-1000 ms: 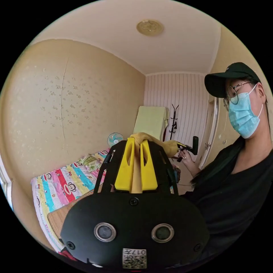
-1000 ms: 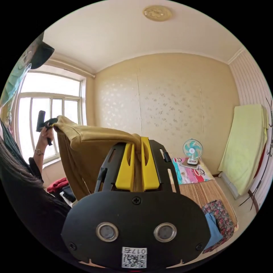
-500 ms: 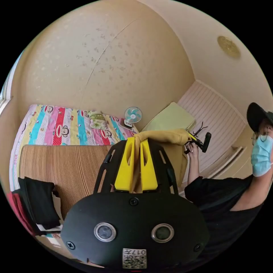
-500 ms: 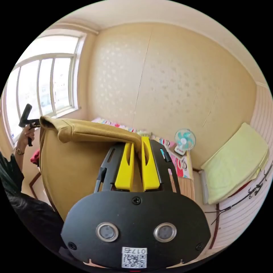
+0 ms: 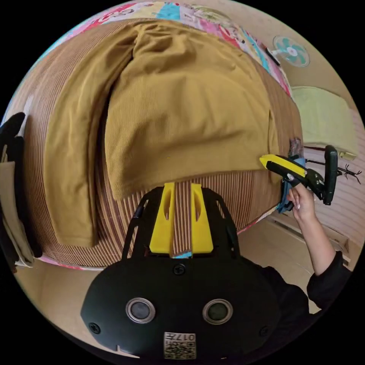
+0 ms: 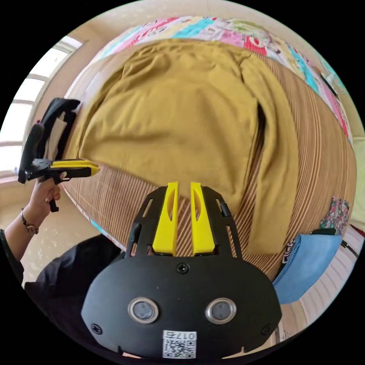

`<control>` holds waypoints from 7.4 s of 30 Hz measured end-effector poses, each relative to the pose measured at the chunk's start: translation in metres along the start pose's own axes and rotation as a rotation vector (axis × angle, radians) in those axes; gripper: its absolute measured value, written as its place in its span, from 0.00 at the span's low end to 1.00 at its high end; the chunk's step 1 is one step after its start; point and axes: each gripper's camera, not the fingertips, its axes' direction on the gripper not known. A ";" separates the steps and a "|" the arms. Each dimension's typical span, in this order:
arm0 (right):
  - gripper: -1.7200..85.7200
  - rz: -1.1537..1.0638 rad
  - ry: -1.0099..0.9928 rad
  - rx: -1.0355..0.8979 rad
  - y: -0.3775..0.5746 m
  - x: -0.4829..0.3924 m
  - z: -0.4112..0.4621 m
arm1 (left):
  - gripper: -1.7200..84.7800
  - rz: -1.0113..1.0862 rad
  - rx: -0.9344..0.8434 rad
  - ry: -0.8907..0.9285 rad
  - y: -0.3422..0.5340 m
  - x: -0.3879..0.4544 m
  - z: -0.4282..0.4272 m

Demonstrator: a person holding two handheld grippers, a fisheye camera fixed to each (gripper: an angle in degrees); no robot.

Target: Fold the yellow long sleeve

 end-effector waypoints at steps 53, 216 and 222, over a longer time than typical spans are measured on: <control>0.06 0.288 -0.307 -0.014 0.214 0.243 -0.074 | 0.06 -0.380 1.327 0.390 0.214 -0.464 -0.678; 0.19 0.729 -1.065 0.612 0.315 0.303 -0.033 | 0.22 -0.086 0.257 0.640 0.034 -0.063 -0.214; 0.26 0.805 -1.523 0.766 0.279 0.321 0.008 | 0.09 -0.132 0.147 0.952 0.063 -0.023 -0.196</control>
